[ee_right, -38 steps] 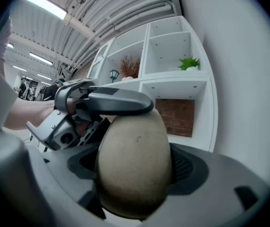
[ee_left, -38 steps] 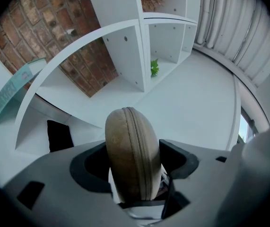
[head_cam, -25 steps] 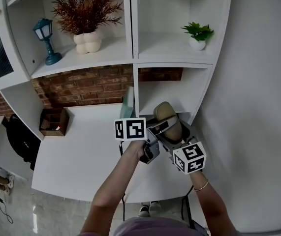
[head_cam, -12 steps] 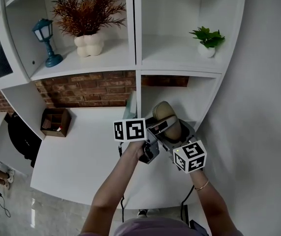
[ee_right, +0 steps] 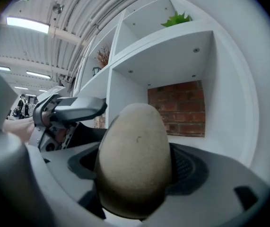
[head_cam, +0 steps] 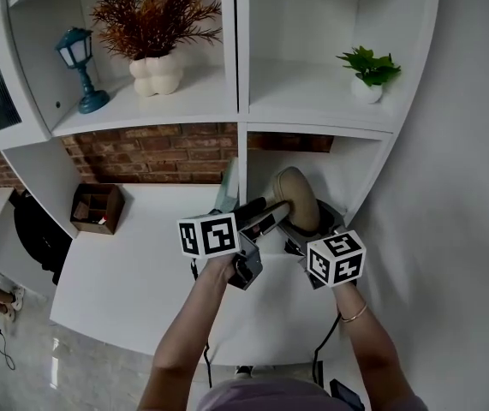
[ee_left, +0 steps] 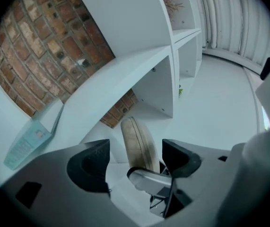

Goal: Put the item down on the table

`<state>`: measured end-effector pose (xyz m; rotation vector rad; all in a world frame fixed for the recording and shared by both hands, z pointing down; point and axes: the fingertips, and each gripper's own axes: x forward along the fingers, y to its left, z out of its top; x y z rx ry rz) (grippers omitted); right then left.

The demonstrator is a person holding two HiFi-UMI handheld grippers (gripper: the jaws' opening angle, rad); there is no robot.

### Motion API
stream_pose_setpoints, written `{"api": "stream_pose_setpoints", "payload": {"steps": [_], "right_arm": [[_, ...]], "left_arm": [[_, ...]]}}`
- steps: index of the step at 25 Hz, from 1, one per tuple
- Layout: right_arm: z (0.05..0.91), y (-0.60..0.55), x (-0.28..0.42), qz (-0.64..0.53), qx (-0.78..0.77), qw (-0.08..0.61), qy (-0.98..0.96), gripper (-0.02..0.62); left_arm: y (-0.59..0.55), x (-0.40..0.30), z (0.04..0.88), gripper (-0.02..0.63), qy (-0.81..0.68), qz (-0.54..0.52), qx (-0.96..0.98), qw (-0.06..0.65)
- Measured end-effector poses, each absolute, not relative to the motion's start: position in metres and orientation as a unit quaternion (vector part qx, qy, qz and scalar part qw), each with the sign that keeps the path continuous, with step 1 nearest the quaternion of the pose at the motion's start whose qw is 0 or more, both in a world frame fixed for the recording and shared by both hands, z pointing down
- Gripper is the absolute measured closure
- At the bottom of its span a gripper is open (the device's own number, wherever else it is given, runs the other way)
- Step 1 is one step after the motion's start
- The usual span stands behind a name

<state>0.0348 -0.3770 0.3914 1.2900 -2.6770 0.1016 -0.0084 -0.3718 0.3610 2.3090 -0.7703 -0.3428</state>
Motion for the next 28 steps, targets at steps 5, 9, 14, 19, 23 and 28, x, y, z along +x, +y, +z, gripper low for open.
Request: {"api": "stream_pose_setpoints", "payload": {"steps": [5, 9, 14, 19, 23, 28], "right_arm": [[0.393, -0.389, 0.032, 0.034, 0.427, 0.117, -0.896, 0.192], [0.39, -0.4, 0.025, 0.025, 0.42, 0.142, -0.896, 0.193], [0.388, -0.413, 0.018, 0.015, 0.408, 0.177, -0.896, 0.192], [0.389, -0.425, 0.012, 0.023, 0.394, 0.204, -0.896, 0.193], [0.389, -0.436, 0.012, 0.033, 0.395, 0.22, -0.891, 0.193], [0.399, -0.446, 0.01, 0.044, 0.395, 0.251, -0.882, 0.192]], "left_arm": [[-0.366, -0.04, 0.366, 0.319, -0.362, -0.12, 0.879, 0.286], [-0.359, -0.064, 0.367, 0.384, -0.403, -0.116, 0.873, 0.249], [-0.347, -0.085, 0.372, 0.426, -0.451, -0.088, 0.865, 0.2], [-0.334, -0.097, 0.383, 0.437, -0.483, -0.053, 0.857, 0.173], [-0.326, -0.106, 0.396, 0.437, -0.505, -0.026, 0.848, 0.16], [-0.318, -0.12, 0.415, 0.453, -0.538, 0.004, 0.829, 0.153]]}}
